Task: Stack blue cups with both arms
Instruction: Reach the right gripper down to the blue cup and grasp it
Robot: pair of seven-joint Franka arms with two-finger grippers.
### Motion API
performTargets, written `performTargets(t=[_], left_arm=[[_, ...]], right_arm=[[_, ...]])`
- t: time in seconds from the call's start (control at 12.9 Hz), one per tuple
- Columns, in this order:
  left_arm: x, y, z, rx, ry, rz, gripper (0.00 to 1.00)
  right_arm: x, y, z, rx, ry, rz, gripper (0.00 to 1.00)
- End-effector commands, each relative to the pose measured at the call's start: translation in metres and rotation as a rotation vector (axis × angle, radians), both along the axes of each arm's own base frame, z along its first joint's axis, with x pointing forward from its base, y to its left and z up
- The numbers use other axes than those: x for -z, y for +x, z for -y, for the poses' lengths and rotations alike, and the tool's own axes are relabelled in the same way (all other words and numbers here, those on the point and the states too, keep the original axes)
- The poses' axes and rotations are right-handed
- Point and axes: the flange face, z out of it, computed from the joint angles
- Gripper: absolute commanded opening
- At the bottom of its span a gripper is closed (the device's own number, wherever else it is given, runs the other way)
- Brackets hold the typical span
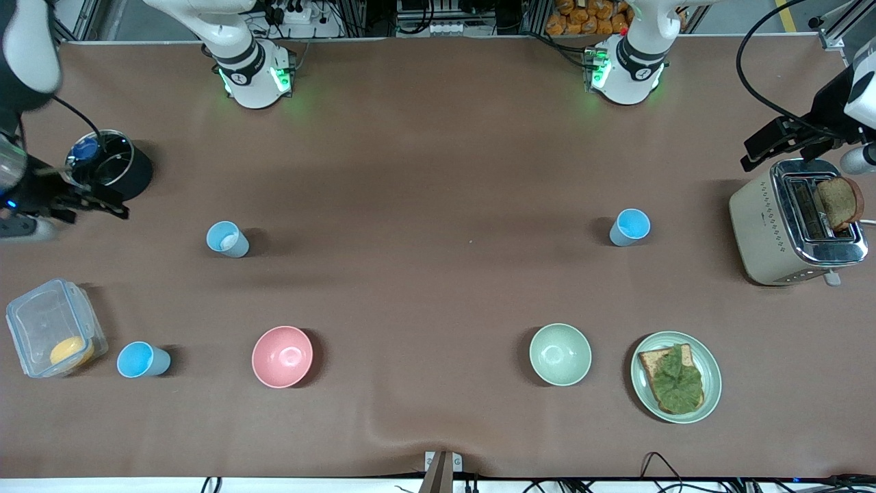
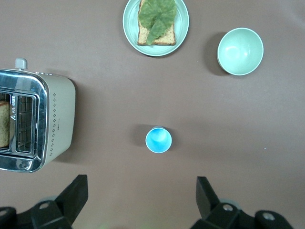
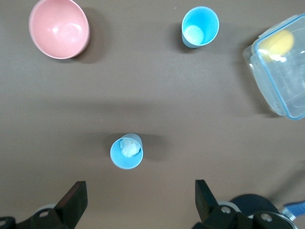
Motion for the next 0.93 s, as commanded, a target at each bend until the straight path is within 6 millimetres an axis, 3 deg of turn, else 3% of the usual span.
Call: performTargets(t=[0.0, 0.46, 0.85], left_arm=[[-0.003, -0.001, 0.002, 0.011, 0.015, -0.005, 1.00], [-0.002, -0.001, 0.006, 0.027, 0.017, -0.007, 1.00], [0.002, -0.001, 0.002, 0.021, 0.018, -0.016, 1.00]], right_arm=[[0.074, -0.013, 0.007, 0.015, 0.008, -0.022, 1.00], [0.183, -0.039, -0.008, -0.093, 0.020, -0.102, 0.98], [0.228, -0.043, -0.006, -0.169, 0.024, -0.113, 0.84]])
